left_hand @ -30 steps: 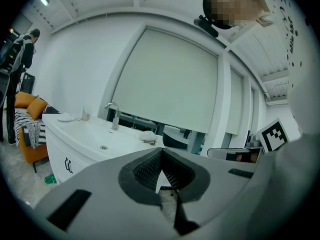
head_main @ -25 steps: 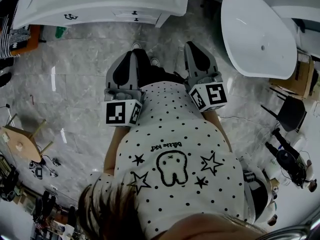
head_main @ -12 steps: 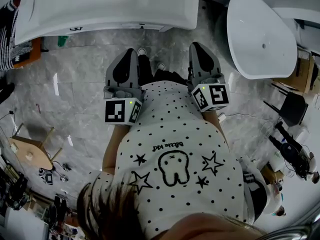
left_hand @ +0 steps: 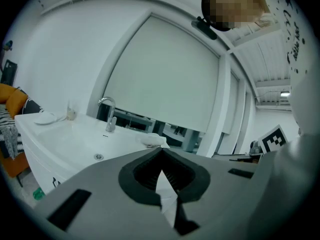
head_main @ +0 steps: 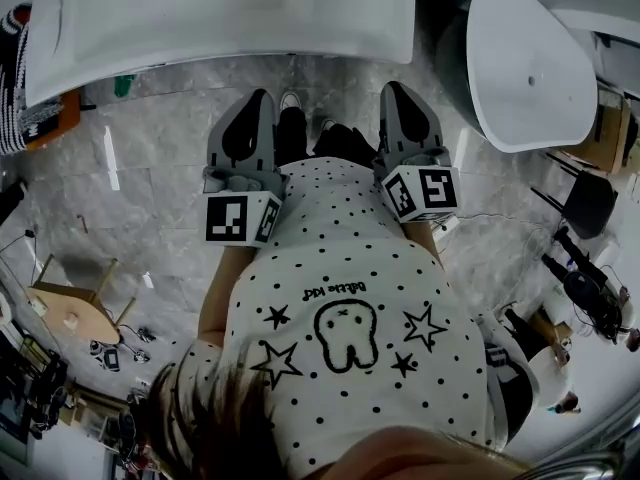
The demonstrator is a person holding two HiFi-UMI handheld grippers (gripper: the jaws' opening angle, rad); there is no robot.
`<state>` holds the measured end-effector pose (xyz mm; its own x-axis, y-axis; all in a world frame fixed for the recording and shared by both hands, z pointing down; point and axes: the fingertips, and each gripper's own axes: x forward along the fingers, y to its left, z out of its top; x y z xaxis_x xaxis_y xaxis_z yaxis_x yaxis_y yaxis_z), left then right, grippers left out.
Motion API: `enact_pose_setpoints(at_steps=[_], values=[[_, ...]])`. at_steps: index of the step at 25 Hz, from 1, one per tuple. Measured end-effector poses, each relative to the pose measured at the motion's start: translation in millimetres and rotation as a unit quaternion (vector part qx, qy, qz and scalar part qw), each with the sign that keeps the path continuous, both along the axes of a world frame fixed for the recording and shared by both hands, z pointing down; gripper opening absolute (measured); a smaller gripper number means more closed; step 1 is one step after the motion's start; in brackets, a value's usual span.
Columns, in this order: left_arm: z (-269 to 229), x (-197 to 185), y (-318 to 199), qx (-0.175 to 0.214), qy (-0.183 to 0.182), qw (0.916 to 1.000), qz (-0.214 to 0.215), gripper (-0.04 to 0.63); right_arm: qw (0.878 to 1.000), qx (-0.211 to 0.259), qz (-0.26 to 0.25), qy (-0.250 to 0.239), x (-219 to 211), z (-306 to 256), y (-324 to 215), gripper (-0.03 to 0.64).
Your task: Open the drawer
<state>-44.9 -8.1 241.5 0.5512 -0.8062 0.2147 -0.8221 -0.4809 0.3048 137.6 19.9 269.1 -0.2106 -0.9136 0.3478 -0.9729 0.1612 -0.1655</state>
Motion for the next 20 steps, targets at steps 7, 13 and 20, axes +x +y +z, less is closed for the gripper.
enact_pose_setpoints(at_steps=[7, 13, 20], values=[[0, 4, 0, -0.014, 0.001, 0.9998, 0.013, 0.003, 1.0, -0.007, 0.01, 0.005, 5, -5, 1, 0.015], [-2, -4, -5, -0.016, 0.002, 0.9999, -0.003, 0.003, 1.0, -0.008, -0.003, 0.004, -1, -6, -7, 0.015], [3, -9, 3, 0.001, -0.003, 0.9997, -0.025, 0.003, 1.0, 0.005, -0.017, 0.004, -3, -3, -6, 0.015]])
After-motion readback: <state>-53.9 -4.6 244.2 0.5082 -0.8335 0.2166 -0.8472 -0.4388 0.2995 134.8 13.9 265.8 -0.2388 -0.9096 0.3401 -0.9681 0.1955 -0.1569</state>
